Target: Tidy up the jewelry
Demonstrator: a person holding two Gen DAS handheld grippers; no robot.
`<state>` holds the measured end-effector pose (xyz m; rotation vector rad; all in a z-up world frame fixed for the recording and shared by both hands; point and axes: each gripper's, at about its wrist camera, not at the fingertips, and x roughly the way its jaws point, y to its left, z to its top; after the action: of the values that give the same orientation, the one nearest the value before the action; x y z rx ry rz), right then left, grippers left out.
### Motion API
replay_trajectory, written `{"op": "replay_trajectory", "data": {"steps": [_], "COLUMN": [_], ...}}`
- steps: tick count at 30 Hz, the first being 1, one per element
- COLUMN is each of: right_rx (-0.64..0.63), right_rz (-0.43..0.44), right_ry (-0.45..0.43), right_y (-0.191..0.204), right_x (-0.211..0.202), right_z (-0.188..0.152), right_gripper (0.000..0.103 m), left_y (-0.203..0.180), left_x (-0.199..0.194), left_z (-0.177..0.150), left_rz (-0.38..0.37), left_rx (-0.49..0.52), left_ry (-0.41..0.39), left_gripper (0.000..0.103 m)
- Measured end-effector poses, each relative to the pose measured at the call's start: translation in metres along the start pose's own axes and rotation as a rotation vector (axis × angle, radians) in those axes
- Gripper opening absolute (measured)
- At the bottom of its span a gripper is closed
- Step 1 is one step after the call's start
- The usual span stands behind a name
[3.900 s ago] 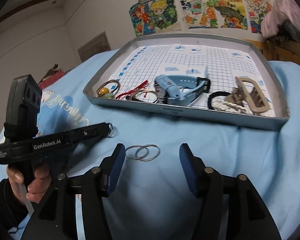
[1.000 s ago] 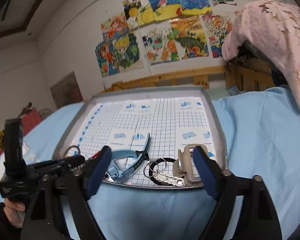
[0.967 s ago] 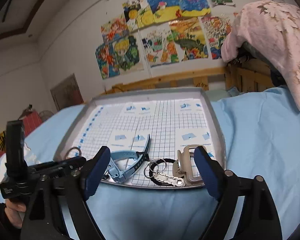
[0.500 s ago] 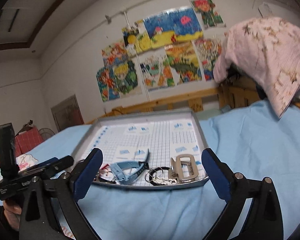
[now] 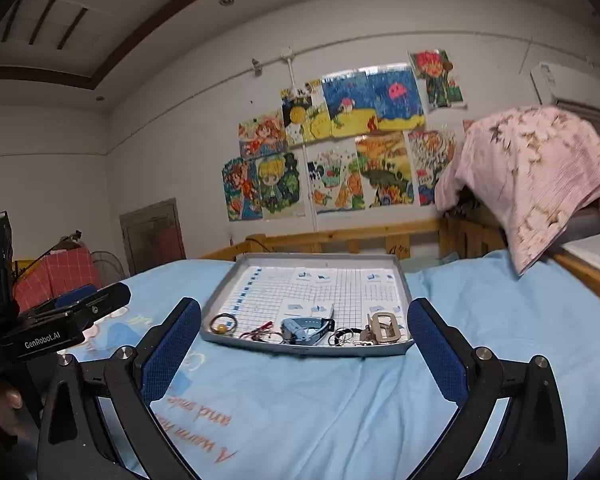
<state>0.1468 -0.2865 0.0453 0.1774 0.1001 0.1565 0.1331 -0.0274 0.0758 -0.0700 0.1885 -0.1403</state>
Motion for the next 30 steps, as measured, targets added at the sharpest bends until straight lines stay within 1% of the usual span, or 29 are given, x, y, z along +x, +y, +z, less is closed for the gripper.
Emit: {"op": "replay_trajectory", "data": {"steps": [6,9,15,17,19,22,25,30], "right_rx": [-0.014,-0.015,-0.009,-0.001,0.0,-0.055,-0.055,-0.079], "right_rz": [-0.018,-0.041,-0.094,-0.121,-0.146,-0.188,-0.18,-0.195], "right_ry": [-0.044,-0.054,-0.055,-0.044,-0.036,0.002,0.003,0.036], "right_y": [0.019,0.027,0.035,0.034,0.032,0.034,0.035,0.038], "right_x": [-0.053,-0.074,-0.107,-0.111,-0.113,-0.109,-0.107,-0.101], "right_z": [0.0,-0.009,-0.036,-0.044,-0.053,-0.06,-0.06,-0.063], "right_gripper": [0.101,0.101,0.101,0.101,0.101,0.101,0.101,0.101], "left_y": [0.008,0.011,0.011,0.01,0.011,0.009,0.007,0.01], "left_x": [-0.033,-0.046,-0.066,-0.069,-0.073,-0.072,-0.07,-0.064], "left_z": [-0.012,-0.02,-0.05,-0.056,-0.061,-0.066,-0.072,-0.08], "left_rz": [-0.008,-0.001,0.032,0.025,0.016,0.018,0.024,0.031], "left_rx": [-0.024,-0.031,-0.011,-0.009,-0.011,0.014,0.025,0.021], "left_ry": [0.021,0.024,0.045,0.053,0.042,0.04,0.043,0.062], "left_gripper": [0.103,0.103,0.103,0.103,0.103,0.103,0.103,0.103]}}
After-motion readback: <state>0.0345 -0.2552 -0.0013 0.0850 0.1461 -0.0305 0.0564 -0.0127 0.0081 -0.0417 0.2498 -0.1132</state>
